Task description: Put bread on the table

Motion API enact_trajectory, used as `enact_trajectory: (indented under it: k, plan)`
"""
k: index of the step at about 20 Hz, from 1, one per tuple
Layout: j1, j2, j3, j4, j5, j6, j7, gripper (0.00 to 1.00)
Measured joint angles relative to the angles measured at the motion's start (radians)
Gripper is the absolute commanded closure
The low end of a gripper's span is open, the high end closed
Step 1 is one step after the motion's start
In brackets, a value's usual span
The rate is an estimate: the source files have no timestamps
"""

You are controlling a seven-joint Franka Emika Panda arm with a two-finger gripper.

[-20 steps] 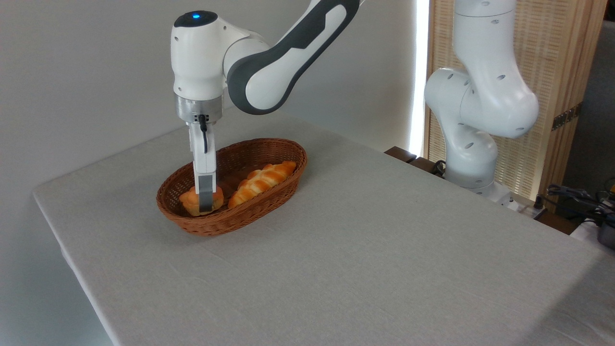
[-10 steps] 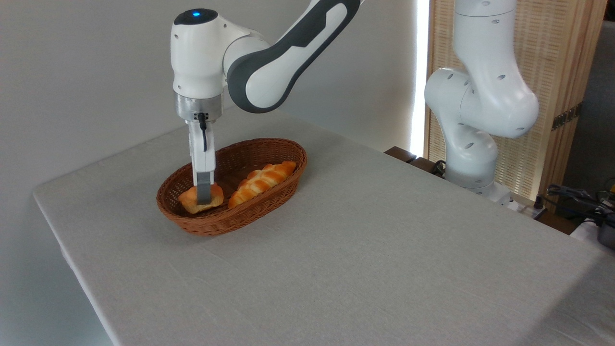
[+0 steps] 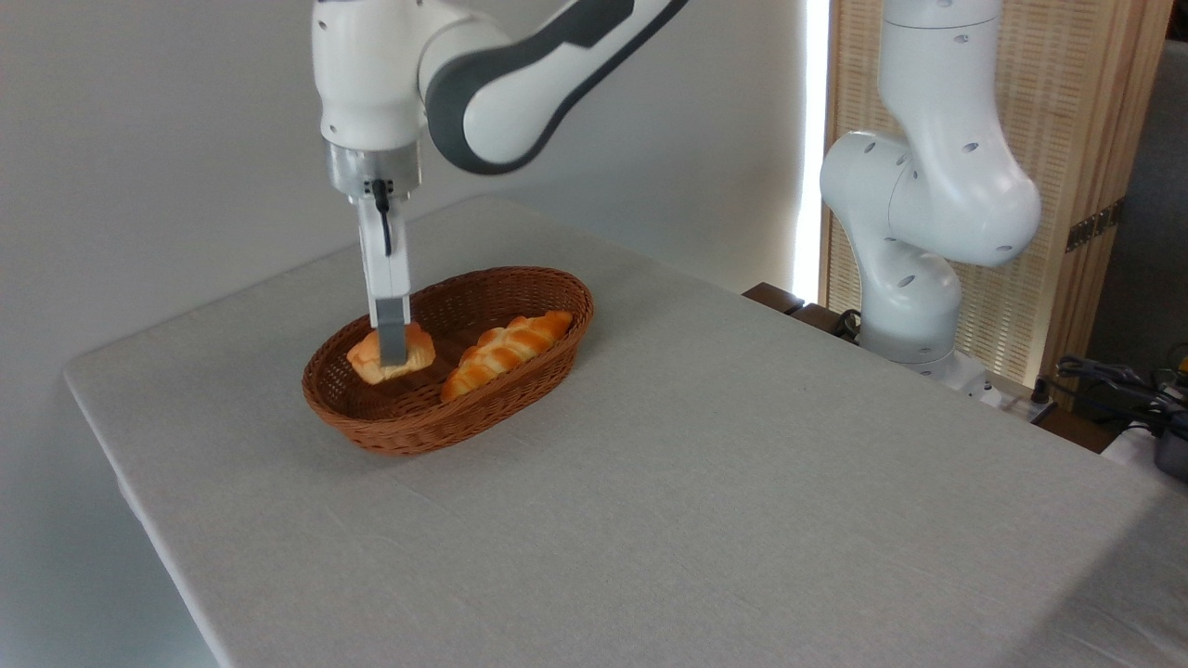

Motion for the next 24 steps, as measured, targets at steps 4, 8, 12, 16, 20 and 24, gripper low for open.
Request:
enact_trajectory:
  k: [4, 8, 12, 16, 20, 24]
  plan:
    - [0.003, -0.005, 0.069, 0.083, -0.025, -0.116, 0.032, 0.71]
    - [0.006, -0.013, 0.152, 0.145, -0.027, -0.181, 0.136, 0.67]
    - [0.009, -0.018, 0.234, 0.158, -0.027, -0.203, 0.281, 0.55]
    - [0.011, -0.013, 0.297, 0.144, -0.026, -0.205, 0.395, 0.54]
    - [0.022, 0.001, 0.316, 0.124, -0.026, -0.205, 0.413, 0.44]
    - [0.022, 0.022, 0.316, 0.098, -0.026, -0.196, 0.413, 0.19]
